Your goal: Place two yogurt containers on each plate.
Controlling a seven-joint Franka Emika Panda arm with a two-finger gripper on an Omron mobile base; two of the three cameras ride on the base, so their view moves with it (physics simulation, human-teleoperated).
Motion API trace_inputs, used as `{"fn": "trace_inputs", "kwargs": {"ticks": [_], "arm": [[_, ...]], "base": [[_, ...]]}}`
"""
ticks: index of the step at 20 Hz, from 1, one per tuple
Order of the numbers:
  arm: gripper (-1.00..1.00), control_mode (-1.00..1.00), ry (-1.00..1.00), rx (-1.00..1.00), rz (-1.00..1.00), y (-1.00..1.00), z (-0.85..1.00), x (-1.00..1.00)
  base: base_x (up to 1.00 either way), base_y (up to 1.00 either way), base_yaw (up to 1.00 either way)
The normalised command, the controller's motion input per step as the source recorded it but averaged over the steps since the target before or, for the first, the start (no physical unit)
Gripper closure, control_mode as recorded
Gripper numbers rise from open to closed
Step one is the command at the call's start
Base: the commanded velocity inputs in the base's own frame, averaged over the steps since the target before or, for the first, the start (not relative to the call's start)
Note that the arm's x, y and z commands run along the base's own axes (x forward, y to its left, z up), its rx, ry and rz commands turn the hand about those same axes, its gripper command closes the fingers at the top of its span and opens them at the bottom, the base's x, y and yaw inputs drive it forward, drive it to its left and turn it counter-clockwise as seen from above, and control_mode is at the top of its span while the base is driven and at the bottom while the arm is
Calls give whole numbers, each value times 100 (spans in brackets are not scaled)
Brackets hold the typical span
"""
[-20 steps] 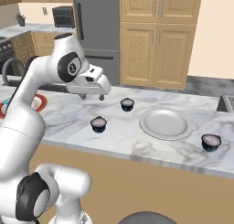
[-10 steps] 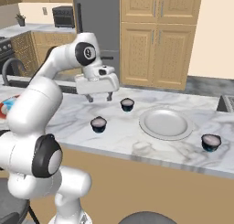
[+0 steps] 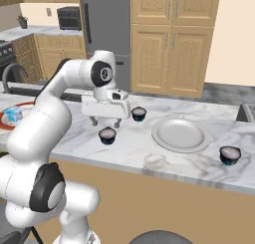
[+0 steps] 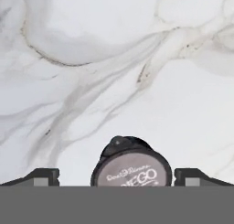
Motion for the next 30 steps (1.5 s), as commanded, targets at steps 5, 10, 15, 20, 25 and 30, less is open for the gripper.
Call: {"fn": "trace_inputs", "kwargs": {"ticks": [5, 10, 15, 20, 25, 30], "arm": [[-100, -100, -9, 19, 1, 0, 20, -22], [-100, -100, 0, 6, 0, 0, -5, 12], [-100, -100, -2, 1, 0, 0, -31, 0], [-100, -100, -3, 0, 0, 0, -43, 0], [-100, -100, 0, -1, 0, 6, -36, 1], [-100, -100, 0, 0, 0, 2, 17, 0]], "base": [[0, 0, 0], [0, 0, 0], [0, 0, 0], [0, 0, 0], [0, 0, 0], [0, 0, 0]]}}
